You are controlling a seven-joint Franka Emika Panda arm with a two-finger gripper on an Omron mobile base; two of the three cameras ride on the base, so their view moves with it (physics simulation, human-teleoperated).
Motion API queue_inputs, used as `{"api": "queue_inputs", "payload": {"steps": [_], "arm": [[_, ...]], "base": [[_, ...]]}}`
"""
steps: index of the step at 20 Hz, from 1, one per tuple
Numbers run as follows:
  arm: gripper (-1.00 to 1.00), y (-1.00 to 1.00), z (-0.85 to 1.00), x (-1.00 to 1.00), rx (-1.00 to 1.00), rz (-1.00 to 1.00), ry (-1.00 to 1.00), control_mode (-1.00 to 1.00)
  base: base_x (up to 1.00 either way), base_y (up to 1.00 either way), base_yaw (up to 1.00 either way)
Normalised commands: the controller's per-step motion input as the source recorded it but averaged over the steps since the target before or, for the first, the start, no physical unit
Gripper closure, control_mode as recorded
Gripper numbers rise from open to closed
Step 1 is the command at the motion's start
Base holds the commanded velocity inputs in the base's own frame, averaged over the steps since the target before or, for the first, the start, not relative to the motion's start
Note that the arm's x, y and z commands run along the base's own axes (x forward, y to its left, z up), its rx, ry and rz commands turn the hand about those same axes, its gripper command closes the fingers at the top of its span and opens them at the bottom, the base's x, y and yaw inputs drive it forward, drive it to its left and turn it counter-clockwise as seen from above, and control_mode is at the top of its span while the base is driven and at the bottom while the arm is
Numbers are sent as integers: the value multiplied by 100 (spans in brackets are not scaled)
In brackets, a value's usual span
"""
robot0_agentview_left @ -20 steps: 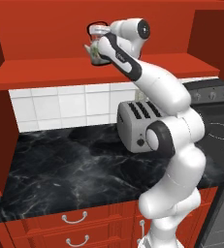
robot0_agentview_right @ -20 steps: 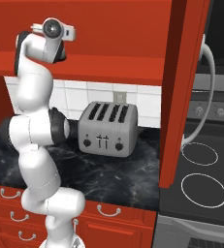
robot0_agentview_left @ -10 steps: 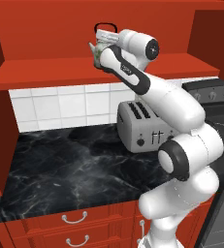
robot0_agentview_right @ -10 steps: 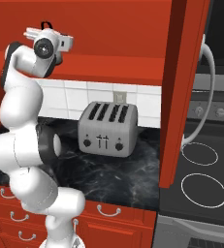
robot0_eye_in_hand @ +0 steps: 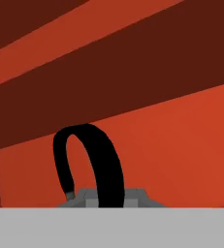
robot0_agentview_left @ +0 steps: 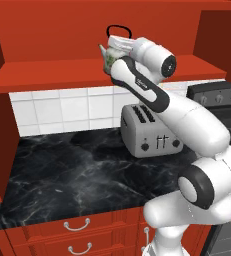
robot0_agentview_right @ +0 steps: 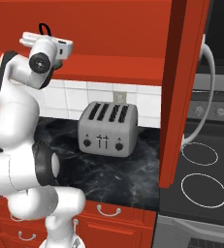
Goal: Open the cabinet, pick the kettle from the cabinet, and place it in the sink.
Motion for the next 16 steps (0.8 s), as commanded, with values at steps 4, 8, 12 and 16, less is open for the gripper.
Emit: {"api": "queue_inputs", "payload": {"steps": [4,8,12,16], "arm": [[100,-24,17,-57,0,0,0,-100],[100,-25,10,-62,0,0,0,-100],[100,-23,1,-68,0,1,0,-100],[100,-19,-1,-70,0,1,0,-100]], "base": [[0,0,0],[0,0,0],[0,0,0],[0,0,0]]}}
